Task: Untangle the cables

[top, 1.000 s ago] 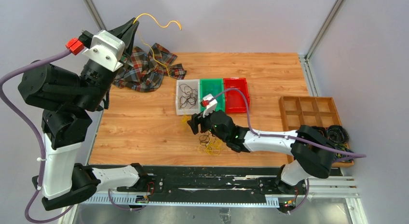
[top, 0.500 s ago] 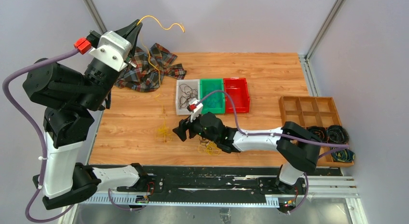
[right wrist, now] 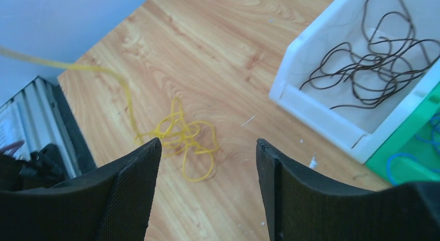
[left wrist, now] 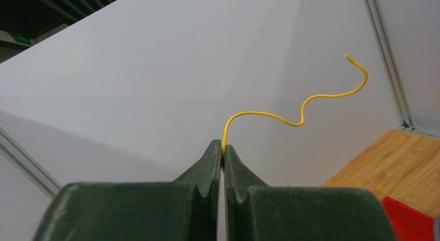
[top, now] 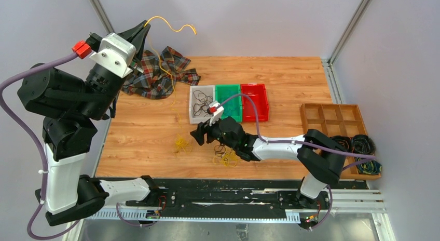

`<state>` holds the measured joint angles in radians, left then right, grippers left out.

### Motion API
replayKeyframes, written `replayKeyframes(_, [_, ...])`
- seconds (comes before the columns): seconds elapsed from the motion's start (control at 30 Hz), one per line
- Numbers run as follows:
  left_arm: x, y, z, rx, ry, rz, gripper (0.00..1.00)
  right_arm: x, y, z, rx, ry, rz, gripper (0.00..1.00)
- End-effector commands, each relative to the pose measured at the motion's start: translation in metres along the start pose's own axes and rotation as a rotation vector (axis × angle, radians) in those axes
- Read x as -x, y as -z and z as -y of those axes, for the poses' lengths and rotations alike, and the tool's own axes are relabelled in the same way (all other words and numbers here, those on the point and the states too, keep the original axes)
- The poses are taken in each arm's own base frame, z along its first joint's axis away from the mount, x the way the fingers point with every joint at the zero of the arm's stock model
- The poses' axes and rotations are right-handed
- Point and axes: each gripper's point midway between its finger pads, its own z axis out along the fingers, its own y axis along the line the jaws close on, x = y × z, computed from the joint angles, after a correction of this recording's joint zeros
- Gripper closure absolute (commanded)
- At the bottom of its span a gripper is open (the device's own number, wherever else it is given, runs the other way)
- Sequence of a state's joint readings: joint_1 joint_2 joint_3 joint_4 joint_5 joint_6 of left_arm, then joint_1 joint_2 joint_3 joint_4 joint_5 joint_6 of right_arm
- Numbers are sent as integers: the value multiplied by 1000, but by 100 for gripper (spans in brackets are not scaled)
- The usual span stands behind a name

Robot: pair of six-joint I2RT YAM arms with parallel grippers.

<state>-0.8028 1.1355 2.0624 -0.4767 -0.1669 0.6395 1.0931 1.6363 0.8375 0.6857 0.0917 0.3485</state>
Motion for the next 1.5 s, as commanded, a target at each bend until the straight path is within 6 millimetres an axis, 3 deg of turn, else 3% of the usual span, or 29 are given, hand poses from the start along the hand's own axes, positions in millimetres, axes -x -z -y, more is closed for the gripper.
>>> replayKeyframes(0.0, [9, 5, -6, 6, -2, 23, 95, 29, -15, -12, 84, -2, 64, 34])
replayKeyframes(0.27, [13, 3, -7, 10, -11, 35, 94, 7, -6, -30, 172, 32, 27, 32])
replayKeyframes(0.67, [17, 3, -13, 22, -11, 40, 94, 18, -44, -42, 181, 28, 19, 35])
replayKeyframes(0.77, [16, 4, -13, 25, -13, 36, 94, 24, -51, -41, 167, 18, 32, 45])
replayKeyframes(0.83, [16, 5, -15, 30, -17, 32, 94, 26, -50, -38, 154, 5, 40, 56])
replayKeyframes(0.97, [11, 8, -14, 32, -17, 15, 94, 36, -36, -27, 115, -23, 73, 98])
replayKeyframes(1.03, [3, 10, -12, 36, -19, -11, 94, 43, -23, -19, 80, -28, 89, 99])
replayKeyframes(1.1, [-19, 18, -4, 32, -32, -71, 94, 48, -7, -7, 31, -24, 99, 99])
replayKeyframes(1.2, [-82, 35, 20, 33, -74, -234, 96, 50, 19, 8, -33, -6, 98, 99])
replayKeyframes(1.3, [-170, 65, 65, -50, -143, -446, 99, 43, 43, 21, -83, -5, 73, 99])
replayKeyframes(1.4, [-261, 108, 116, -198, -204, -699, 99, 29, 61, 31, -119, -15, 44, 99])
replayKeyframes(1.47, [-310, 138, 144, -296, -210, -829, 98, 21, 71, 37, -140, -19, 35, 99])
